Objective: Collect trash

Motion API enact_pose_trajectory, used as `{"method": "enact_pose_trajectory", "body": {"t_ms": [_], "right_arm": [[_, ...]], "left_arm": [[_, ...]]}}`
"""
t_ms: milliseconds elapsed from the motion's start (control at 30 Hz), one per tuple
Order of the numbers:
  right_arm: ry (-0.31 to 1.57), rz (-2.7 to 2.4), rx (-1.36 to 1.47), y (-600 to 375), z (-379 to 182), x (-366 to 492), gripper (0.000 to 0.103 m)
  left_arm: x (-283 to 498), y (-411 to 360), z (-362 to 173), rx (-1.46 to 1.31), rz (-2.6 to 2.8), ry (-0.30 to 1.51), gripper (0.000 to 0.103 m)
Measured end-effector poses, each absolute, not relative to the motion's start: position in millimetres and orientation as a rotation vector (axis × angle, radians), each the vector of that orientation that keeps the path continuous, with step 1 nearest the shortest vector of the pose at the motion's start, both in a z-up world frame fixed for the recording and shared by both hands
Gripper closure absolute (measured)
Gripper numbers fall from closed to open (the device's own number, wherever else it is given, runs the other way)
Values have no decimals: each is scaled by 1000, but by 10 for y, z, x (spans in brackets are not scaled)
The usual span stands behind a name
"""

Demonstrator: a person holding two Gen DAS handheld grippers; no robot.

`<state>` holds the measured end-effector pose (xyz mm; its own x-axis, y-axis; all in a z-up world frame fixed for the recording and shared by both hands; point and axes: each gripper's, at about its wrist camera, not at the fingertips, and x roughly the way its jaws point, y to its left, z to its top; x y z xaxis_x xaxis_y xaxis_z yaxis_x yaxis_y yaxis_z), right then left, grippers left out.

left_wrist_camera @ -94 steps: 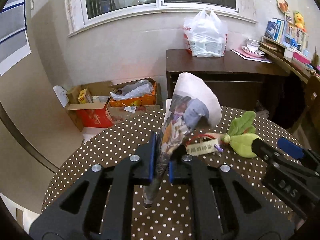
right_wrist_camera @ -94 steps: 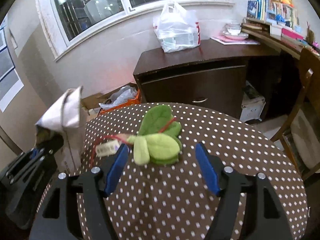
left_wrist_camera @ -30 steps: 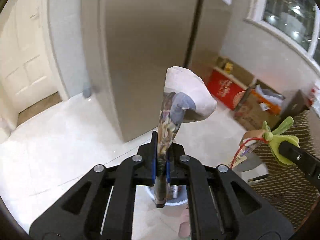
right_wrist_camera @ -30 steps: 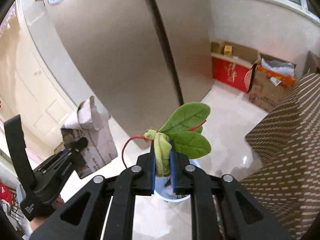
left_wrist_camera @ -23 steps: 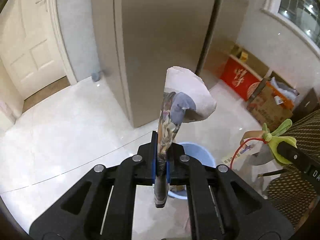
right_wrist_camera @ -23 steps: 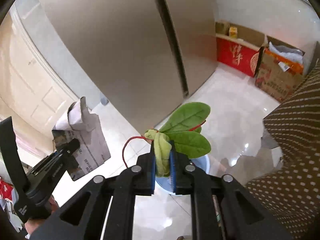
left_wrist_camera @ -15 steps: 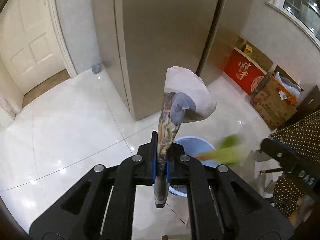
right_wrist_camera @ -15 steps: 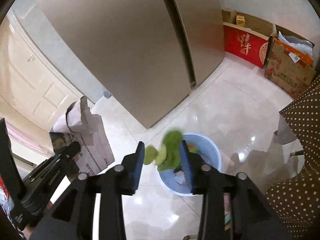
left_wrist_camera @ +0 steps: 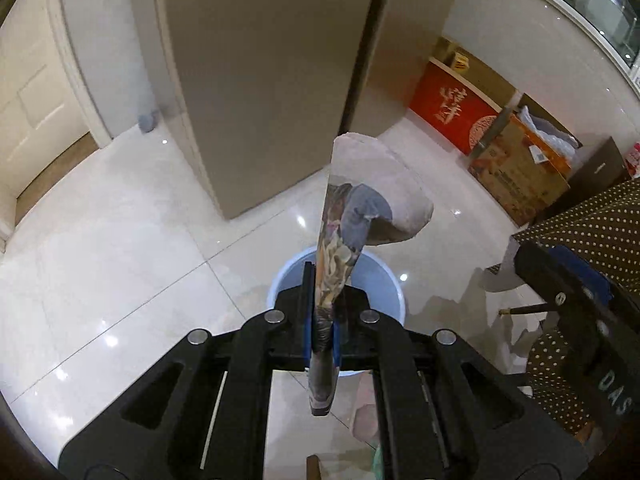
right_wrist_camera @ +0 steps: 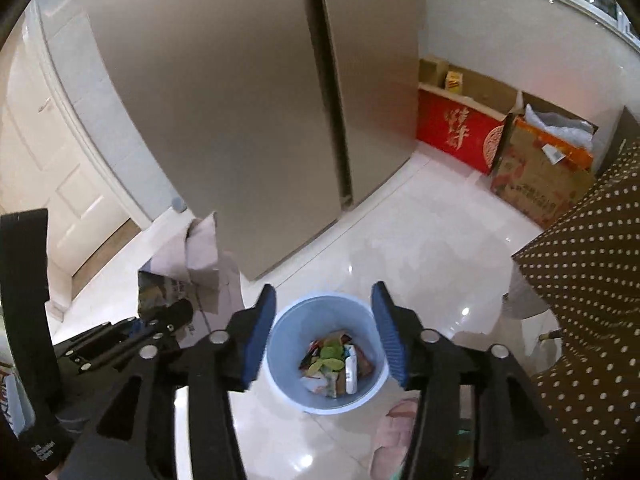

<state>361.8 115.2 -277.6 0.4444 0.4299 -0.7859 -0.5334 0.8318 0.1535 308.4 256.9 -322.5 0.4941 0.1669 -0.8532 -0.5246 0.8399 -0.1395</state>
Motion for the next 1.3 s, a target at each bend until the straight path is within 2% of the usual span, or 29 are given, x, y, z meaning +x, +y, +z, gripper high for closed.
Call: {"method": "enact_pose_trajectory", "body": {"t_ms": [267,300,333,400,667,800,1200,1300], "right_arm": [[894,561,-73,876,-2709,3673,41],[888,556,-66,844,-2694,3678,41],[885,552,-59,811,-2679,3687,41],[881,542,-46,750,-2644,3704,40],[843,510,-48,519,-2410,3648,39],[775,473,-118,446,-2176,3460,33],[516,293,-173,-417,-1238,2526,19],[454,244,-156,-722,-977,2207,18]], "left_arm": [[3280,2433,-3218,-427,389,978,94],[3293,2437,-3209,-430,387,979,91],[3301,2459,-3199,-445,379,975,84],[3314,2481,-3182,-463,390,965,27],[3210,2272,-2905,-382,420,921,26],[3146,2087,-2686,-317,386,908,26],[2482,1242,-1581,-82,276,704,26],[2266,1027,-1323,-58,243,656,26]]}}
